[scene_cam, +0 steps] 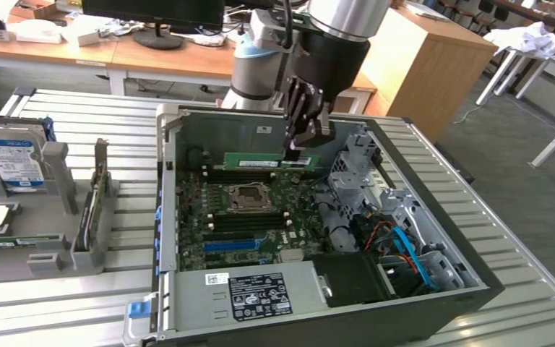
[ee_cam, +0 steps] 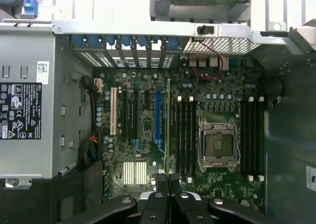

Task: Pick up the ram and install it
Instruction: 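Pick up the ram and move it above insertion slot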

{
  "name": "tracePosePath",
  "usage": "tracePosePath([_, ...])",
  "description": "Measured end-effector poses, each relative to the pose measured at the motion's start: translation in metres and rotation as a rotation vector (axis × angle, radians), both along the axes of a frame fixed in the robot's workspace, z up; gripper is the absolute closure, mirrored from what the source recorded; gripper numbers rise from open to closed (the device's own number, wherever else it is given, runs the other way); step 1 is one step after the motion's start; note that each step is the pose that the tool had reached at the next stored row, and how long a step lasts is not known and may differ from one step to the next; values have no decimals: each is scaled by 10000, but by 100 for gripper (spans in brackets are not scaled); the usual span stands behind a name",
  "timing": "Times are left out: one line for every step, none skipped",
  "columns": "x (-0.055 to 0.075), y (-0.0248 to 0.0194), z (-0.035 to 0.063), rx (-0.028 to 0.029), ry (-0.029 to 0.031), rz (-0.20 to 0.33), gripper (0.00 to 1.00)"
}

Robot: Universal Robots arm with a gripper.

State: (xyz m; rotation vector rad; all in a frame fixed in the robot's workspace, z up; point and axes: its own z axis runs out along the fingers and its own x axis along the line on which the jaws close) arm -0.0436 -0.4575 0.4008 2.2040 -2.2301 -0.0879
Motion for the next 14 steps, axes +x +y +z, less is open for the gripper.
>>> tracePosePath([0,0,-1,1,0,-1,88])
tracePosePath([0,1,-4,3,0,0,88])
tracePosePath([1,1,-10,2,-1,-1,88])
tracePosePath([1,0,-18,0,0,-2,88])
tracePosePath([2,0,-30,1,0,-2,88])
tracePosePath([3,0,-43,1,0,-1,88])
tracePosePath([4,0,-58,1,0,-1,88])
tracePosePath([5,0,-72,0,0,0,88])
tracePosePath([7,0,-85,1,0,-1,88])
tracePosePath([9,0,-96,0,0,0,88])
tracePosePath([10,0,-107,1,0,0,88])
tracePosePath([11,0,-118,0,0,-1,88])
tracePosePath([13,0,-126,-1,0,0,88])
tracePosePath([14,0,-126,-1,0,0,88])
